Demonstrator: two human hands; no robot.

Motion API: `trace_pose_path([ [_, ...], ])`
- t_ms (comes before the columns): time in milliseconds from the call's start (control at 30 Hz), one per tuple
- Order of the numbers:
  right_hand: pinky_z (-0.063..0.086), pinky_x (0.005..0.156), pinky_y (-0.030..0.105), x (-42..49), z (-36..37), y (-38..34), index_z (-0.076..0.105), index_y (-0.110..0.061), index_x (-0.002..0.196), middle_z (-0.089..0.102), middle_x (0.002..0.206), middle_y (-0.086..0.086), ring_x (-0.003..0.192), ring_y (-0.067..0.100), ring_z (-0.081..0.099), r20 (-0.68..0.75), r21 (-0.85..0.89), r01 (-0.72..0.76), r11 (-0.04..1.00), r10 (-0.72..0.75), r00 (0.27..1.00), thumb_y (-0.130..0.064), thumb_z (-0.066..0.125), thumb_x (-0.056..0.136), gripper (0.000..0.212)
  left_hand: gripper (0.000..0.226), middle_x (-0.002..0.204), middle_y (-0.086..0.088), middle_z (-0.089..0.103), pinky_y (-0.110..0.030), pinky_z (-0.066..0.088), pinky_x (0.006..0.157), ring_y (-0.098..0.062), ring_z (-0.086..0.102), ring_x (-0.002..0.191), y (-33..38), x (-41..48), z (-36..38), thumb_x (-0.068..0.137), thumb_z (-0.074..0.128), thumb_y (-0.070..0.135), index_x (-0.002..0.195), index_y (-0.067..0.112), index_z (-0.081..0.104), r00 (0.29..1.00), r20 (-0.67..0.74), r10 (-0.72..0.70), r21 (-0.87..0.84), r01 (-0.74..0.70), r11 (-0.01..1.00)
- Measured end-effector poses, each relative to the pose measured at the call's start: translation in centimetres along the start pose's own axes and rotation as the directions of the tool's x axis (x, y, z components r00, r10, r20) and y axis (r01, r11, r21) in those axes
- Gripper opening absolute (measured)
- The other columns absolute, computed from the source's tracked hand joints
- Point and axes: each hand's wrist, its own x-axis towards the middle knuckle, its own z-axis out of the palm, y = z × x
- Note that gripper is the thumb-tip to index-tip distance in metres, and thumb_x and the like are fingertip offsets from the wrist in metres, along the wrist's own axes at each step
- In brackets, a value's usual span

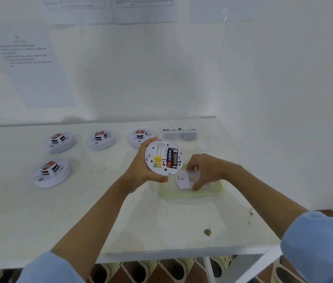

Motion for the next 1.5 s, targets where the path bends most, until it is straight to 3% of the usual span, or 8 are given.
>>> trace_pose_path([
  [100, 0.04, 0.082, 0.024, -1.3, -2.0, 0.4, 0.056, -0.013, 0.116, 0.051, 0.108, 0.0, 0.099, 0.016, 0.049, -0.127, -0.014, -0.014, 1.0, 0.012, 0.992, -0.029, 0.08, 0.064, 0.059, 0.102, 0.125, 0.007, 0.048, -0.021, 0.054, 0.074, -0.007, 0.052, 0.112, 0.0, 0.1, -0.1, 0.045, 0.077, -0.006, 0.129, 0.032, 0.033, 1.0, -0.007, 0.004, 0.001, -0.004, 1.0],
  [167, 0.042, 0.081, 0.025, -2.4, -4.0, 0.5, 0.059, -0.013, 0.112, 0.051, 0.104, -0.002, 0.098, 0.017, 0.052, -0.258, 0.075, -0.01, 0.997, 0.029, 0.966, -0.024, 0.081, 0.062, 0.056, 0.102, 0.125, 0.007, 0.048, -0.021, 0.054, 0.073, -0.006, 0.053, 0.11, 0.0, 0.2, -0.3, 0.045, 0.077, -0.006, 0.128, 0.032, 0.033, 1.0, -0.016, 0.012, 0.0, -0.012, 1.0],
  [300, 0.042, 0.081, 0.023, -3.0, -5.8, -2.6, 0.059, -0.014, 0.11, 0.054, 0.103, -0.001, 0.093, 0.013, 0.051, -0.406, 0.2, 0.175, 0.964, -0.082, 0.91, -0.02, 0.084, 0.058, 0.057, 0.109, 0.13, 0.002, 0.046, -0.025, 0.055, 0.073, -0.011, 0.052, 0.115, 0.1, 0.6, -0.2, 0.044, 0.08, -0.005, 0.136, 0.024, 0.029, 1.0, 0.001, 0.027, 0.014, -0.027, 1.0],
  [500, 0.036, 0.088, 0.024, -0.7, -4.3, -6.0, 0.056, -0.015, 0.119, 0.05, 0.105, -0.005, 0.099, 0.013, 0.046, -0.383, 0.043, 0.238, 0.97, -0.205, 0.901, -0.028, 0.081, 0.062, 0.064, 0.111, 0.132, 0.007, 0.044, -0.024, 0.054, 0.076, -0.003, 0.049, 0.118, 1.0, 1.0, 0.6, 0.04, 0.084, 0.015, 0.136, 0.026, 0.03, 0.998, 0.021, 0.063, 0.051, -0.064, 0.997],
  [867, 0.028, 0.073, 0.006, 0.2, -4.4, -5.9, 0.052, -0.017, 0.125, 0.041, 0.102, -0.01, 0.095, 0.008, 0.038, -0.359, 0.014, 0.247, 0.969, -0.226, 0.906, -0.028, 0.078, 0.065, 0.066, 0.109, 0.132, 0.006, 0.045, -0.025, 0.053, 0.08, -0.007, 0.05, 0.119, 1.1, 1.3, 0.4, 0.04, 0.084, 0.012, 0.134, 0.028, 0.031, 0.998, 0.027, 0.065, 0.041, -0.066, 0.997],
  [1167, 0.031, 0.084, 0.022, 0.0, -4.4, -5.9, 0.051, -0.018, 0.129, 0.044, 0.119, 0.001, 0.107, 0.018, 0.041, -0.294, -0.06, 0.234, 0.97, -0.241, 0.925, -0.036, 0.073, 0.073, 0.062, 0.107, 0.132, 0.003, 0.045, -0.029, 0.055, 0.079, -0.01, 0.051, 0.118, 0.9, 1.1, 0.5, 0.046, 0.083, -0.001, 0.135, 0.027, 0.03, 0.998, 0.012, 0.053, 0.038, -0.054, 0.998],
  [1400, 0.031, 0.097, 0.026, -0.4, -3.9, -5.7, 0.046, -0.016, 0.134, 0.039, 0.128, 0.005, 0.117, 0.019, 0.036, -0.285, -0.094, 0.274, 0.957, -0.289, 0.914, -0.033, 0.067, 0.081, 0.059, 0.101, 0.115, 0.027, 0.049, -0.021, 0.054, 0.068, 0.009, 0.056, 0.099, 1.2, 0.8, 1.0, 0.046, 0.075, -0.009, 0.131, 0.022, 0.031, 0.996, -0.047, 0.074, 0.022, -0.073, 0.997],
  [1500, 0.034, 0.103, 0.034, -0.4, -3.1, -5.6, 0.042, -0.012, 0.137, 0.038, 0.13, 0.011, 0.121, 0.025, 0.036, -0.314, -0.128, 0.283, 0.951, -0.309, 0.898, -0.031, 0.064, 0.084, 0.06, 0.106, 0.121, 0.014, 0.05, -0.02, 0.053, 0.07, 0.005, 0.057, 0.102, 1.0, 0.8, 1.1, 0.042, 0.081, -0.003, 0.133, 0.019, 0.031, 0.992, -0.084, 0.098, 0.025, -0.097, 0.995],
])
